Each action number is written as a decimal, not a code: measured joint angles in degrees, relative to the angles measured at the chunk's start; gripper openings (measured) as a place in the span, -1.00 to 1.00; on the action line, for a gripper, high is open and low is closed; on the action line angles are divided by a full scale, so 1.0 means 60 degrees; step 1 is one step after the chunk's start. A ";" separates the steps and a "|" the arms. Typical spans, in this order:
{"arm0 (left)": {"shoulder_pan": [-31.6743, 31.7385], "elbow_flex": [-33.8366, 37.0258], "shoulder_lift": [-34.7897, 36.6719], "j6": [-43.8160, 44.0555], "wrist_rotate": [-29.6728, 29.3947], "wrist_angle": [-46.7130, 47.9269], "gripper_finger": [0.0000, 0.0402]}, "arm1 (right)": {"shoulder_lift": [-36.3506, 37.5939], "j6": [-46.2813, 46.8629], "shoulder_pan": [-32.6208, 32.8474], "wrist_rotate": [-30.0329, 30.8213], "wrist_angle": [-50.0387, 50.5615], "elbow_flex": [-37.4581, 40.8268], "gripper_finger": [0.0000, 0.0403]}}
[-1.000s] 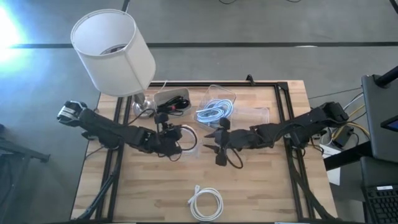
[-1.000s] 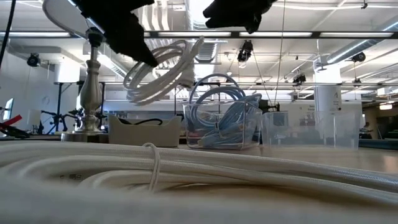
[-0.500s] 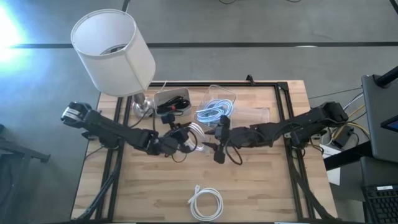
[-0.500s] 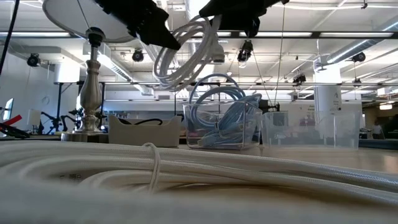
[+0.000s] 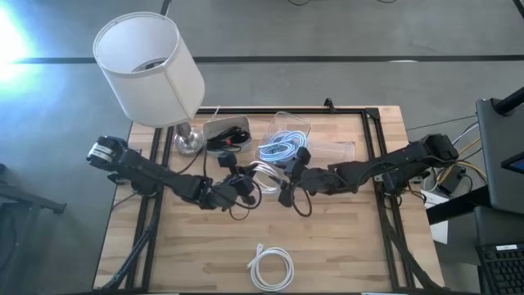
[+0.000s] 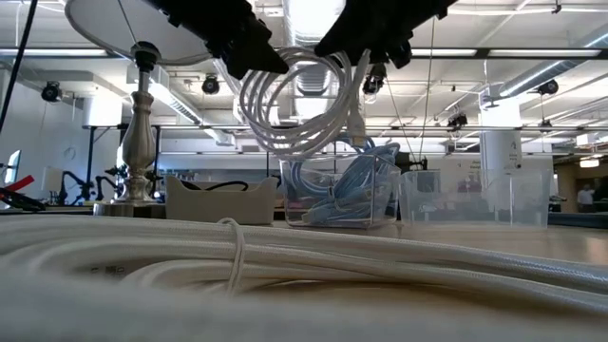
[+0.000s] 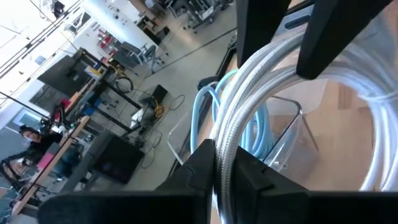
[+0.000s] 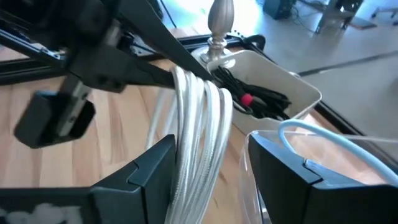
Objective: Pick & Place USB Port
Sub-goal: Put the left white USB cable into the right transparent bin
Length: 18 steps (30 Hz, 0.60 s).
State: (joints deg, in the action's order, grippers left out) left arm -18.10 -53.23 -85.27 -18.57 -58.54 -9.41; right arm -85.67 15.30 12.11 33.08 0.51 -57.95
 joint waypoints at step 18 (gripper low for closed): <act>0.0020 -0.0018 0.0072 -0.0192 0.0783 -0.0893 -0.82 | 0.0003 -0.0416 -0.0083 -0.0113 0.0184 0.0000 -0.46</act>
State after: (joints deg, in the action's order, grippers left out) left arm -17.98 -53.34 -84.84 -19.72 -53.84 -14.76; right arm -85.65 12.80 11.62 32.41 1.61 -57.95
